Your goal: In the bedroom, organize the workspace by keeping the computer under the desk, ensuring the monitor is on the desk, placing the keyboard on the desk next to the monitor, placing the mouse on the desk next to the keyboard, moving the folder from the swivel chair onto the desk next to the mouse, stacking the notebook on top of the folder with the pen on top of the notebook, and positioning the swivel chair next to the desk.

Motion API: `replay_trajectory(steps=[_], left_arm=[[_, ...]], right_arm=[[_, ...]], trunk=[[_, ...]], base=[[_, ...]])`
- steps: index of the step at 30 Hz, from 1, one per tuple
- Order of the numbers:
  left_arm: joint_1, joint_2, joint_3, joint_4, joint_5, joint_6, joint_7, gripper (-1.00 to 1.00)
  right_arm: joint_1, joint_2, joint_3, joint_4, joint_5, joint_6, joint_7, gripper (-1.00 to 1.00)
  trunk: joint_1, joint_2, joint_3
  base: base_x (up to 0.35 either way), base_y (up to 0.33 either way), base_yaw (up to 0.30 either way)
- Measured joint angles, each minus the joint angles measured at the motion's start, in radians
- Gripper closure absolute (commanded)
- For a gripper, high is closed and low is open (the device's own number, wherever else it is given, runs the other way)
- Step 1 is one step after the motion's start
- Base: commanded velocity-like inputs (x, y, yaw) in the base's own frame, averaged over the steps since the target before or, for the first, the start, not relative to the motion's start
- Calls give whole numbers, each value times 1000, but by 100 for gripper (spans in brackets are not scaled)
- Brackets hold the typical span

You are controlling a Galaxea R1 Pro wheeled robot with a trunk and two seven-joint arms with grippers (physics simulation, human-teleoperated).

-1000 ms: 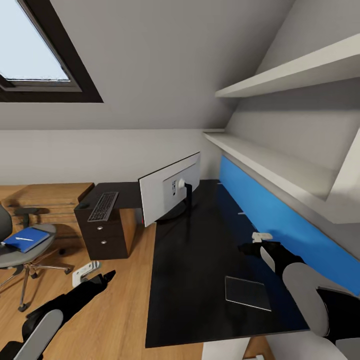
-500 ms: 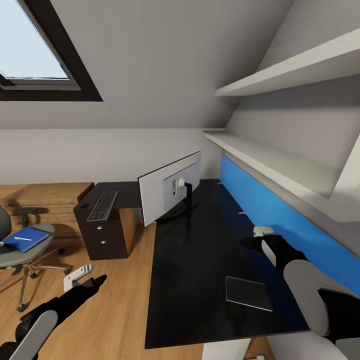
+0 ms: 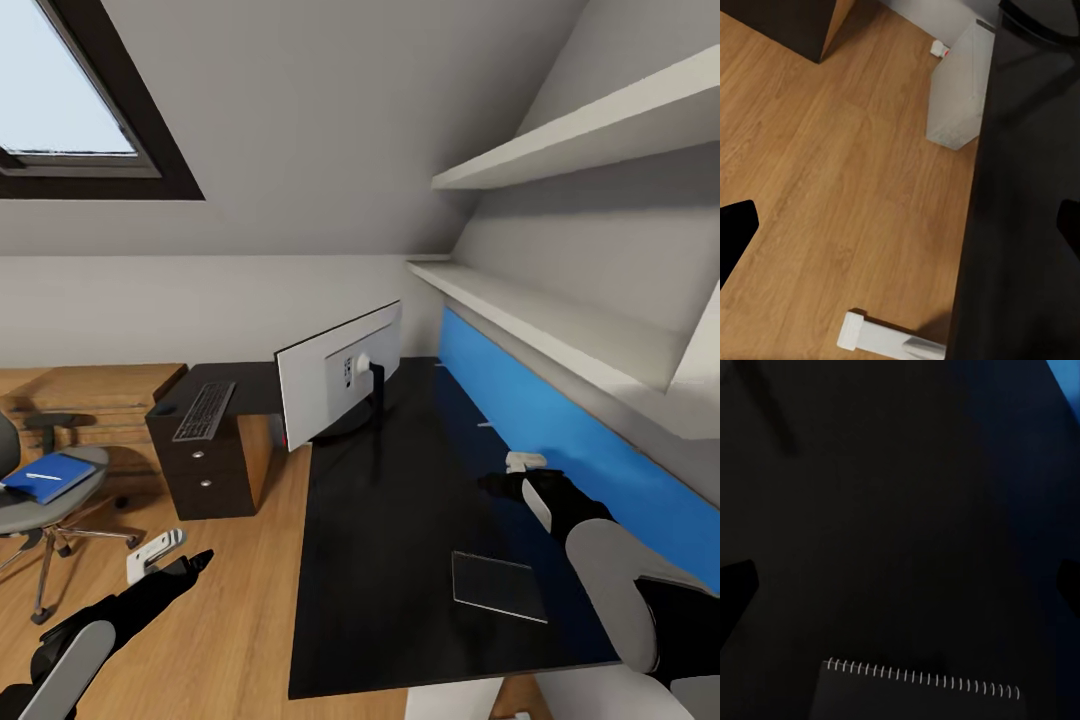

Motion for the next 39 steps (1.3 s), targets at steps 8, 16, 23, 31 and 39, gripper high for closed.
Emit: replay_trajectory(steps=[8, 16, 23, 31, 39], left_arm=[[0, -1, 0, 2, 2, 0, 1, -100], [0, -2, 0, 3, 2, 0, 2, -100], [0, -1, 0, 4, 2, 0, 2, -100], [0, -1, 0, 19, 0, 0, 2, -100], [0, -1, 0, 22, 0, 0, 2, -100]], right_arm=[[0, 0, 1, 0, 0, 1, 0, -100], [0, 0, 1, 1, 0, 2, 0, -100], [0, 0, 1, 1, 0, -4, 0, -100], [0, -1, 0, 1, 1, -7, 0, -100], [0, -1, -1, 2, 2, -9, 0, -100]], trunk=[[31, -56, -25], [61, -112, -50], [88, -161, -72], [119, -218, -98], [150, -274, -123]], base=[[0, 0, 0], [0, 0, 0], [0, 0, 0], [0, 0, 0], [0, 0, 0]])
